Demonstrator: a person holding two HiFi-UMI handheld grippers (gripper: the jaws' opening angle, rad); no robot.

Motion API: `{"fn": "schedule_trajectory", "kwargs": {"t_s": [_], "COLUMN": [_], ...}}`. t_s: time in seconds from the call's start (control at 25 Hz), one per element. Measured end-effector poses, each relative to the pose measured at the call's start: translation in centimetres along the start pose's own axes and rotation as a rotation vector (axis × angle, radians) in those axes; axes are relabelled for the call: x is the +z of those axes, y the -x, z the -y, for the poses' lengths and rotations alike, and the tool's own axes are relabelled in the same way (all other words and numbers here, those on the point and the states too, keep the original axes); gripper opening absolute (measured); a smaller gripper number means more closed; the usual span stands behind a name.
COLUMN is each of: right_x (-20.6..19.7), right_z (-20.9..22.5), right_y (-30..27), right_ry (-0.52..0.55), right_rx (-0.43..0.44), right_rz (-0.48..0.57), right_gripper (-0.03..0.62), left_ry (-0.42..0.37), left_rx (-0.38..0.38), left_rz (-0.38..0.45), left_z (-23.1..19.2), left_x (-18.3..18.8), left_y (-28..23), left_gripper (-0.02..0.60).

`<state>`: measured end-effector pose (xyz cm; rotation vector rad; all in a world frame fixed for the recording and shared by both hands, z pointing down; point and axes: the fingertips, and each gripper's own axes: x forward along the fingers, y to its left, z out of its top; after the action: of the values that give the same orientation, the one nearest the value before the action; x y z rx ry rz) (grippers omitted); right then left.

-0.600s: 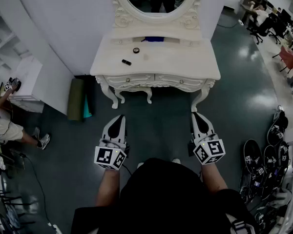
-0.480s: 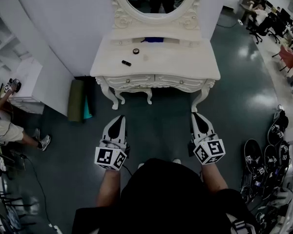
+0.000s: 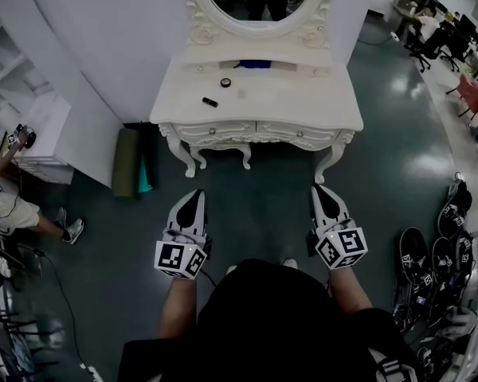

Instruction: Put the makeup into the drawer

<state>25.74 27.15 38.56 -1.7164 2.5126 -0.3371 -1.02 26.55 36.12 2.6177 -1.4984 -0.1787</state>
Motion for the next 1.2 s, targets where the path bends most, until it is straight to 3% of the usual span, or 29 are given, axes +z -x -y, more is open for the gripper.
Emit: {"fn": "schedule_trajectory", "kwargs": {"t_s": [0.32,0.92,1.2], "right_x": [-0.3,-1.7,-1.8], "right_z": [-1.9,-11.5,-11.6], "right_y": [-0.9,-2.7,-3.6], "right_ry": [-0.015,0.009,0.007], "right_rx": [0.018,0.008,-0.006], "right_rz": [-0.003,-0.004,-0.005], "right_gripper": [0.021,0.021,0.021], "left_ry": [0.004,0.029,0.032], "left_rx": [-0.002,-0.004,-0.020], "left_rz": [-0.001,-0.010,-0.017], "left_z": [-1.3,-8.7,-9.7], "left_x": [0.4,1.5,1.2], "left_y": [1.5,8.0,7.0], "left_gripper": [0.014,0.015,0.015]}}
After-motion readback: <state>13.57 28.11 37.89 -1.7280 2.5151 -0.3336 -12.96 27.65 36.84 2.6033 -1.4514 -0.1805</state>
